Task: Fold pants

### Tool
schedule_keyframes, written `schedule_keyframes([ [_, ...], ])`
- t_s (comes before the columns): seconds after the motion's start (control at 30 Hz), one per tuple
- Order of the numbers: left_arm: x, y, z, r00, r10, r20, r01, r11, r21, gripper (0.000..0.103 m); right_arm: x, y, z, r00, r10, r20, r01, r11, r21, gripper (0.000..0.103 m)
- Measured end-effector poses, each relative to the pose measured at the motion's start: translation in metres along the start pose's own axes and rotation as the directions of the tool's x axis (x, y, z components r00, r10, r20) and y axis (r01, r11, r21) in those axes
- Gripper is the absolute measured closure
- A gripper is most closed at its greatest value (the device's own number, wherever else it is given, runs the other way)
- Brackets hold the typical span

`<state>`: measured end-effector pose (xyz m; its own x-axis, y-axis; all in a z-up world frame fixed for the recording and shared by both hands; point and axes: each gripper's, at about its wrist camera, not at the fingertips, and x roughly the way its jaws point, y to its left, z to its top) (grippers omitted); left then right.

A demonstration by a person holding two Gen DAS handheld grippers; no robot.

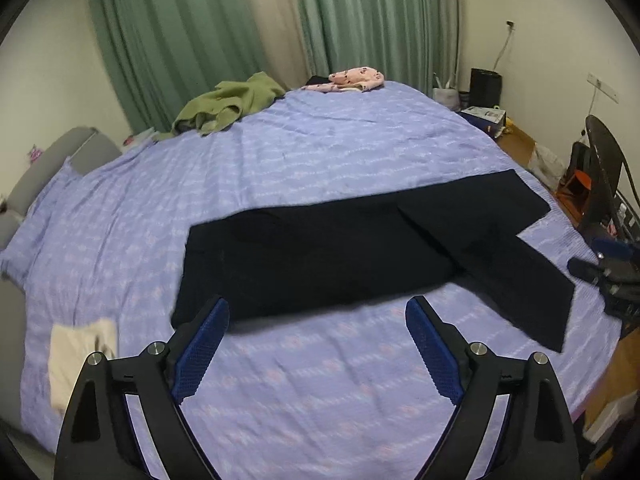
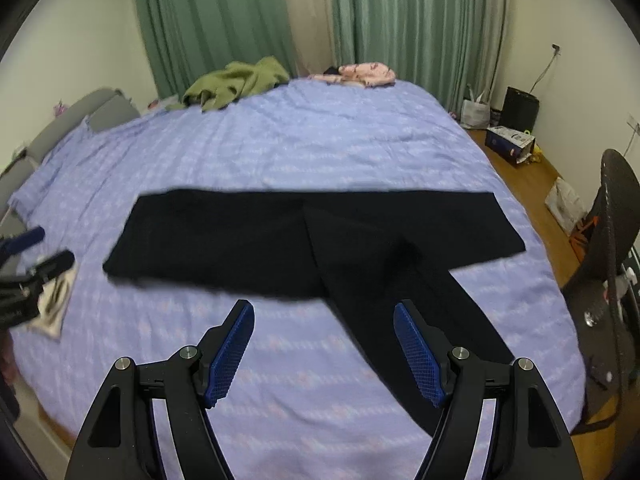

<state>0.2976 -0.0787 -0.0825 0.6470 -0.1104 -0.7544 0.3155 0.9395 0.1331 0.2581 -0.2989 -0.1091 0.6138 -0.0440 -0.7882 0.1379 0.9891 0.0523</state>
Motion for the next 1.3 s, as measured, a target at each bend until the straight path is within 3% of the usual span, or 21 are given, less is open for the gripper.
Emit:
schedule_keyframes([
  [0.2,0.002,-0.065,-0.037,0.999,0.016,-0.052,-0.021,0.996,-0.085,0.012,0.015,-0.049,-0.042,0.995,0.025,-0.099,-0.036,0.993,-0.112,0.03],
  [0.4,0.042,-0.12,-0.069,0.987,0.003,-0.163,-0.014,0.998,-0.067,0.012,0.064,-0.085,-0.084,0.973,0.018,-0.229,-0.054,0.987,-0.149,0.03],
  [0.57,0.072,-0.144,-0.087,0.972,-0.06,-0.229,0.048,0.997,-0.055,0.012,0.109,-0.091,-0.114,0.948,-0.008,-0.317,-0.044,0.987,-0.156,0.03],
  [0.77,0.086,-0.152,-0.09,0.971,-0.079,-0.227,0.078,0.997,-0.011,0.012,0.147,-0.083,-0.133,0.939,-0.095,-0.33,0.021,0.975,-0.221,0.033],
  [0.87,0.088,-0.155,-0.087,0.971,-0.061,-0.233,0.065,0.998,0.011,0.012,0.168,-0.088,-0.136,0.92,-0.155,-0.361,0.07,0.969,-0.238,0.056],
  [0.93,0.086,-0.156,-0.083,0.971,-0.058,-0.23,0.063,0.998,0.013,0.012,0.176,-0.098,-0.136,0.917,-0.122,-0.381,0.045,0.978,-0.203,0.071],
  [0.97,0.084,-0.157,-0.081,0.973,-0.051,-0.224,0.057,0.998,0.019,0.012,0.176,-0.107,-0.133,0.915,-0.102,-0.39,0.037,0.985,-0.169,0.086],
  [1.0,0.08,-0.158,-0.078,0.977,-0.041,-0.211,0.048,0.998,0.029,0.012,0.174,-0.113,-0.129,0.916,-0.091,-0.39,0.036,0.988,-0.148,0.096],
  [1.17,0.073,-0.171,-0.056,0.988,-0.016,-0.15,0.031,0.994,0.103,0.012,0.118,-0.15,-0.084,0.972,-0.068,-0.224,0.055,0.996,-0.067,0.096],
  [1.3,0.076,-0.185,-0.019,0.998,-0.011,-0.059,0.025,0.97,0.241,0.012,0.086,-0.171,-0.05,0.99,-0.085,-0.111,0.072,0.991,-0.116,0.096],
])
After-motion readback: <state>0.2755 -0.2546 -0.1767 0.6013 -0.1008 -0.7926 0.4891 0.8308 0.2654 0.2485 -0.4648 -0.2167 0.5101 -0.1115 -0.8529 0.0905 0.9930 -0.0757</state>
